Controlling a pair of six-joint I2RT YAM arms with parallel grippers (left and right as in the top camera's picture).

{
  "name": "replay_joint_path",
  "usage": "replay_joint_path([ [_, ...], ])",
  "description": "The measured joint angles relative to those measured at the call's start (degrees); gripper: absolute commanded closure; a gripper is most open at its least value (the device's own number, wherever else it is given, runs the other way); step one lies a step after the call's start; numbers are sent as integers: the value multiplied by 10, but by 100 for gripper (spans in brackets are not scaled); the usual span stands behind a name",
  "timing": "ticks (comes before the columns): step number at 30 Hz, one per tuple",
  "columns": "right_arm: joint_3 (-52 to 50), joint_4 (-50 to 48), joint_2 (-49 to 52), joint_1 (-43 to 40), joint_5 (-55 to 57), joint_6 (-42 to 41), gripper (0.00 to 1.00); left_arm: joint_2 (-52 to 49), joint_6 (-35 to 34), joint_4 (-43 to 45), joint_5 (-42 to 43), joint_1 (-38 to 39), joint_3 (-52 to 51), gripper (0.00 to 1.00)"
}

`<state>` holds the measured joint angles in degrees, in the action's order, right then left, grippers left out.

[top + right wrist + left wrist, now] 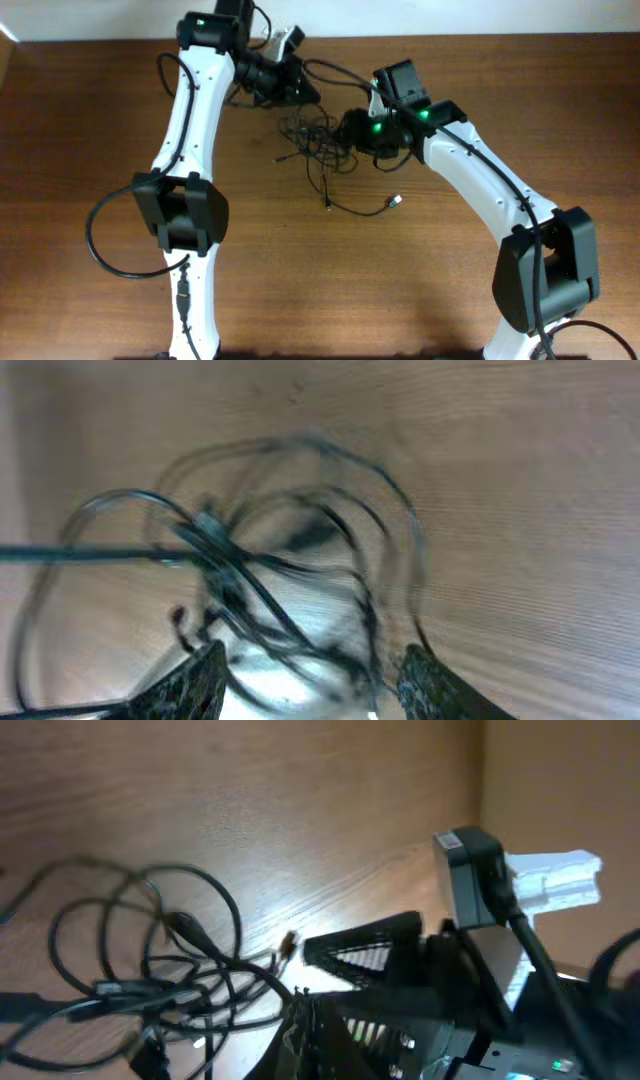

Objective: Untangle cables

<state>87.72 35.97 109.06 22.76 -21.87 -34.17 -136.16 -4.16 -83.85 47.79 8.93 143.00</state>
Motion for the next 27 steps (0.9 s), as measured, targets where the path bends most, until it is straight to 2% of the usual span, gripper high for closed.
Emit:
replay_joint_path([
  [7,-3,-5,3,0,-25,-60,44,0,0,8,109,-50,0,100],
  [12,-34,-40,7,0,-30,-109,46,0,0,7,118,-56,0,100],
  [14,-34,-48,16,0,-31,-112,54,0,0,7,113,-52,0,100],
  [16,-36,-63,30,0,-38,-119,94,0,0,8,97,-43,0,100],
  [18,-37,-71,31,0,-42,-123,96,0,0,8,85,-37,0,100],
  [20,-37,-68,31,-1,-44,-105,96,0,0,17,40,-37,0,100],
  [22,-37,-32,30,-10,-46,-75,96,0,0,18,-54,-37,0,98],
  [23,-37,-15,29,-18,-48,-61,96,0,0,12,-109,-37,0,92],
  [24,-39,14,18,-38,-50,-41,96,0,0,9,-161,-37,0,76],
  [25,-41,45,-11,-62,-50,-15,96,0,-2,6,-217,-37,0,66],
  [26,-41,68,-34,-75,-50,4,96,0,-2,-1,-283,-36,1,68],
  [27,-41,89,-63,-87,-50,28,96,0,-2,-7,-327,-36,1,76],
])
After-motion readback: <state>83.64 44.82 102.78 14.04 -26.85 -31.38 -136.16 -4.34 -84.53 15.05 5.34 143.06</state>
